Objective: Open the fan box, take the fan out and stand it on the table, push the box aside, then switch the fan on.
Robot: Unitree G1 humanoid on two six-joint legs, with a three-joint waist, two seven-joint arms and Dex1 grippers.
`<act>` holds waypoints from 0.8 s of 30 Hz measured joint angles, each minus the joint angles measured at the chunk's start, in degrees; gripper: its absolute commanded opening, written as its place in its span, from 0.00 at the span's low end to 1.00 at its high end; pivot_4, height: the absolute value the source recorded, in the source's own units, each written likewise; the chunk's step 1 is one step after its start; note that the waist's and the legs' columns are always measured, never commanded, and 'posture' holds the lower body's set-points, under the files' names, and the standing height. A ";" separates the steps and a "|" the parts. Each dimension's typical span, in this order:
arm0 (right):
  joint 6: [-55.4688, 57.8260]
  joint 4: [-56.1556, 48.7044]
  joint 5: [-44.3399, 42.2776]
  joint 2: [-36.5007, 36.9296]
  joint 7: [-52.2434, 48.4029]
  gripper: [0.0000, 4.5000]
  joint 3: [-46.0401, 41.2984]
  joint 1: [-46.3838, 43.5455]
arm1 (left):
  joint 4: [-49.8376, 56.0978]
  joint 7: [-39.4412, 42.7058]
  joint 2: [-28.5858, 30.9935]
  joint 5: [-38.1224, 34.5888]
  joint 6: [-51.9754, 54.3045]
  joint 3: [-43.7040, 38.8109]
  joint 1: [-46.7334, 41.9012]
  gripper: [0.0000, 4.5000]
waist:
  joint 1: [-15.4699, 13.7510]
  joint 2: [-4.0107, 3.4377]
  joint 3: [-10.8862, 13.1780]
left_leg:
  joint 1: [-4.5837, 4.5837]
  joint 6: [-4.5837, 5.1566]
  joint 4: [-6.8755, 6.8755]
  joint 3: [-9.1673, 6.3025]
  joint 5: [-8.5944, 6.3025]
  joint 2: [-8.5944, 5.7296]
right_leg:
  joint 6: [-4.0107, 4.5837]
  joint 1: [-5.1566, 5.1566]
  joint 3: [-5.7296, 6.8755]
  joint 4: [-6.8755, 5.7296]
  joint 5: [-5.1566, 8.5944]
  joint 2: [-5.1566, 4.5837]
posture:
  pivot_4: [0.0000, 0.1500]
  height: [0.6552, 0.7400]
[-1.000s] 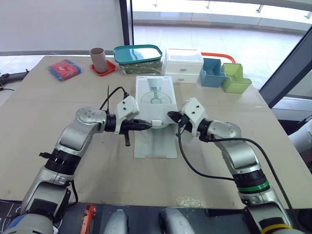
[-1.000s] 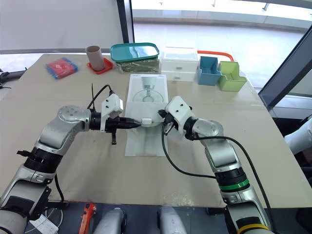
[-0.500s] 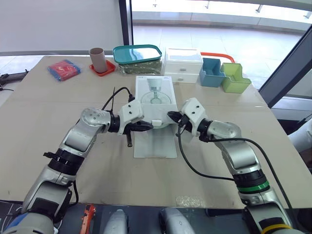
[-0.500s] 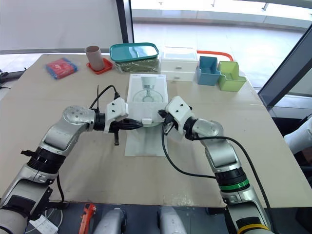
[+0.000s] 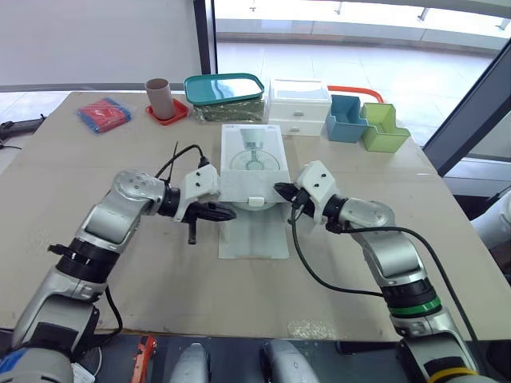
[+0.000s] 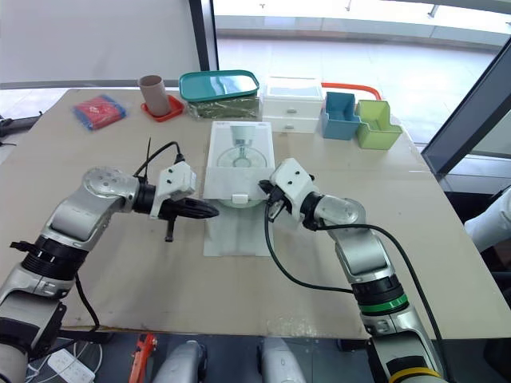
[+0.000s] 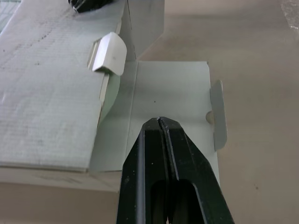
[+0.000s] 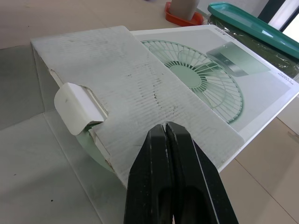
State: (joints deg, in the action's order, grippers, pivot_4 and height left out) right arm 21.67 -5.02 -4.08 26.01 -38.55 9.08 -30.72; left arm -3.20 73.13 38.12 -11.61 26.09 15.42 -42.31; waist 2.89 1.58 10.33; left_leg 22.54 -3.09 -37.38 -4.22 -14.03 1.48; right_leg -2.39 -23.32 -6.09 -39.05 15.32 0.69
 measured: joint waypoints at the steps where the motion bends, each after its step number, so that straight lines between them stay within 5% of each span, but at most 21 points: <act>1: -0.03 0.00 0.00 -0.06 0.00 0.01 0.02 0.00 | 0.13 0.61 0.93 0.01 0.18 0.00 0.00 0.00 | 0.00 0.00 0.00 | 0.00 0.00 0.00 0.00 0.00 0.00 | 0.00 0.00 0.00 0.00 0.00 0.00 | 1.00 1.00; 12: -0.54 0.20 0.00 -0.27 -0.05 0.01 0.29 -0.03 | -3.38 1.80 5.40 3.33 1.08 0.35 -0.06 0.00 | 0.05 -0.01 0.01 | 0.01 0.01 0.01 0.00 0.00 0.01 | 0.01 -0.02 0.01 0.00 0.02 0.01 | 1.00 1.00; 24: -0.58 0.26 0.02 -0.23 -0.04 0.01 0.31 -0.07 | -8.47 -10.17 -3.24 1.00 4.58 -5.58 -0.14 0.00 | 0.02 0.00 0.01 | 0.02 0.02 0.00 0.00 -0.01 0.02 | 0.02 -0.02 0.02 0.00 0.01 0.00 | 1.00 1.00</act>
State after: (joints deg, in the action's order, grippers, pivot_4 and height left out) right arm 21.09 -4.76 -4.06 25.79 -38.59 9.39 -30.79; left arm -11.66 62.96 34.89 -10.60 30.67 9.84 -42.45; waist 2.92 1.57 10.34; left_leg 22.56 -3.07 -37.38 -4.23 -14.04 1.51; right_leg -2.37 -23.34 -6.07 -39.05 15.33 0.69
